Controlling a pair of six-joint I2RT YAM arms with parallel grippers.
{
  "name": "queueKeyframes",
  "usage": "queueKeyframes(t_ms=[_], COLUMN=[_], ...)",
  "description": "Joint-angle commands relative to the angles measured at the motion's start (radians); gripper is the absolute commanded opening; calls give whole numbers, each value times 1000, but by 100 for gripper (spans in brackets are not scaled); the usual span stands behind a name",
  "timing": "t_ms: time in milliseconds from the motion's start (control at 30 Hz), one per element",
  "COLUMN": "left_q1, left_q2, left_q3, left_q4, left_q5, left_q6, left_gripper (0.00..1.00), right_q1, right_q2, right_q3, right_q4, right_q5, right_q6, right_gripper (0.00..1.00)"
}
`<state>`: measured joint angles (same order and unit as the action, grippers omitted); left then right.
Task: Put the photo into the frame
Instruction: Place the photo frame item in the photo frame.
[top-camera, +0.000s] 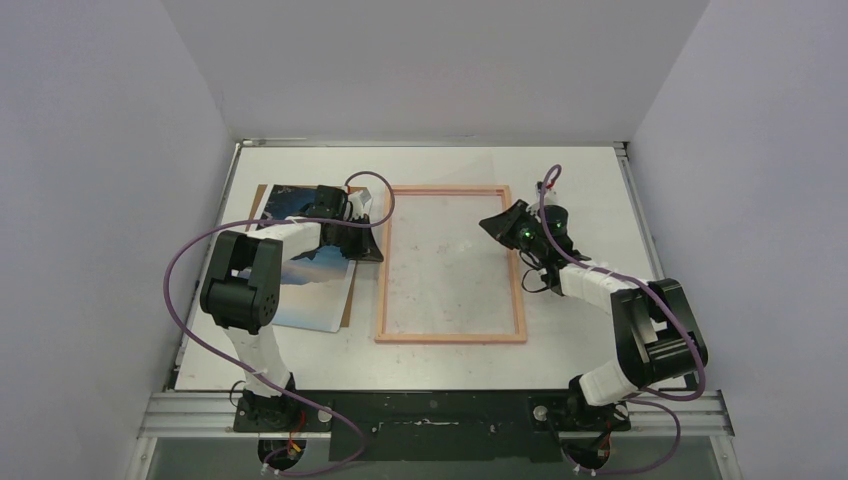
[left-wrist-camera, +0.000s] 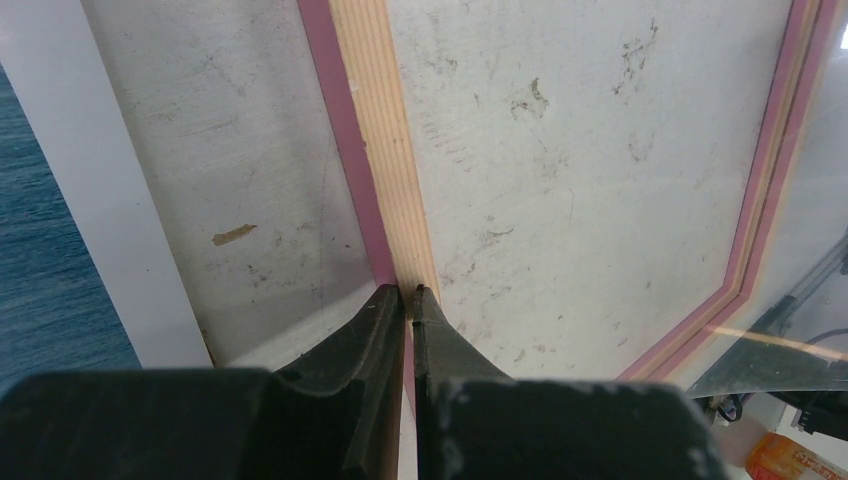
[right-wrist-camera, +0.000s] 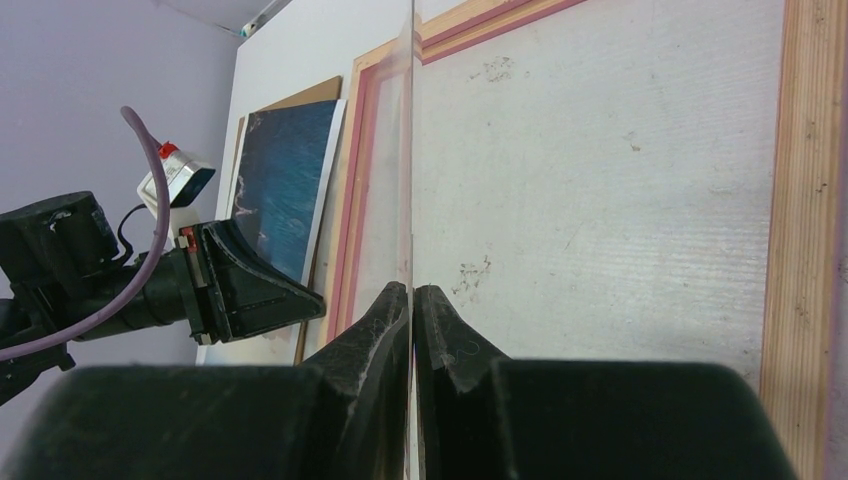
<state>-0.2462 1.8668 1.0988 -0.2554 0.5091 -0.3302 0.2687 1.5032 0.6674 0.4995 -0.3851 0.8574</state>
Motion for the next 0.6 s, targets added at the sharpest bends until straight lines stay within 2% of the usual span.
queueKeyframes(t_ms=[0, 300, 567], left_q1=[-20, -20, -17], left_q2=[40, 34, 29], left_q3=[13, 13, 13], left_q4=[-18, -16, -19], left_q5=[-28, -24, -22], left_q6=[34, 30, 26], left_gripper=[0, 0, 0], right_q1=[25, 55, 110], right_q2=[10, 39, 62], right_q3=[18, 45, 169], right_q4=[97, 32, -222], right_q5=[-1, 36, 136], right_q6=[12, -28, -158], right_gripper=[5, 5, 26])
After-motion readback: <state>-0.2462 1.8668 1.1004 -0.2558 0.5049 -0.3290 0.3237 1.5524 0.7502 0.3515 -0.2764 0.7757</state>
